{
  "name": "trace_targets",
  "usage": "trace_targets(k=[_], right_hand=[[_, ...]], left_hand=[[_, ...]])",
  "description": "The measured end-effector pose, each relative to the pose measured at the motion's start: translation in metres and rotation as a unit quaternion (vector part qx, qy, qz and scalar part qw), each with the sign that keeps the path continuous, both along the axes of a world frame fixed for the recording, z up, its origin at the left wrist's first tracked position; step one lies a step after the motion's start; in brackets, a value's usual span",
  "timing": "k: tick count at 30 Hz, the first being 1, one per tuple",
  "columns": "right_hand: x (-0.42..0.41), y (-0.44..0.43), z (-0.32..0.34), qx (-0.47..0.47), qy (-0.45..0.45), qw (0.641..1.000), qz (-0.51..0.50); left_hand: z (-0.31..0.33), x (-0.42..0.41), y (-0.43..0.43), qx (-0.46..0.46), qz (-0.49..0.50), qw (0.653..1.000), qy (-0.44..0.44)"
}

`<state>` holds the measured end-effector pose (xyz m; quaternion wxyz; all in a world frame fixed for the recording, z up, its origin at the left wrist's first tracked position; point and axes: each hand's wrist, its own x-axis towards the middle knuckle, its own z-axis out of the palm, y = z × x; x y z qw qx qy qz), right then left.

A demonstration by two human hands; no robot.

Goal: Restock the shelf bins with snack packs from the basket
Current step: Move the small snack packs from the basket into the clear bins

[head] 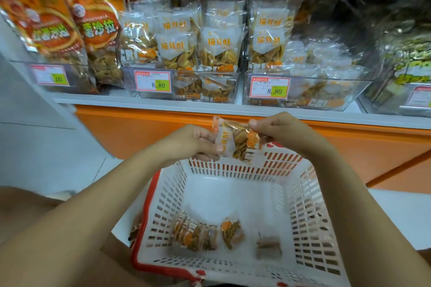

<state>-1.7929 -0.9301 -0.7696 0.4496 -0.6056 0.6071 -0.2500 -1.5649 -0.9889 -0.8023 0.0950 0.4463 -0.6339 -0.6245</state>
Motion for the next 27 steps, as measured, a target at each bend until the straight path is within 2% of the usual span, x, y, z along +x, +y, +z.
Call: trace_targets(k=[6, 9, 13, 16, 18, 22, 24, 27], right_hand=[[-0.015, 0.001, 0.02, -0.038, -0.011, 0.999, 0.021], [-0.014, 0.001, 0.026, -0.07, -0.034, 0.997, -0.005], [-0.018, 0.001, 0.034, -0.123, -0.022, 0.991, -0.037], [-0.025, 0.004, 0.043, -0.13, -0.078, 0.984, -0.092], [-0.03, 0.005, 0.047, -0.177, -0.124, 0.963, -0.161], [-0.049, -0.006, 0.052, -0.274, -0.198, 0.877, -0.342], [-0.067, -0.02, 0.053, -0.292, -0.16, 0.855, -0.398], [-0.099, -0.054, 0.054, -0.262, -0.064, 0.861, -0.432]], left_hand=[[0.034, -0.014, -0.008, -0.05, 0.038, 0.997, 0.049], [0.052, -0.025, -0.012, -0.09, 0.038, 0.992, 0.074], [0.076, -0.036, -0.02, -0.139, 0.048, 0.982, 0.12], [0.091, -0.048, -0.026, -0.158, 0.074, 0.973, 0.154], [0.095, -0.058, -0.031, -0.169, 0.094, 0.971, 0.137], [0.089, -0.071, -0.043, -0.223, 0.077, 0.97, 0.056], [0.086, -0.074, -0.047, -0.228, 0.071, 0.97, 0.042], [0.083, -0.078, -0.051, -0.217, 0.081, 0.971, 0.058]])
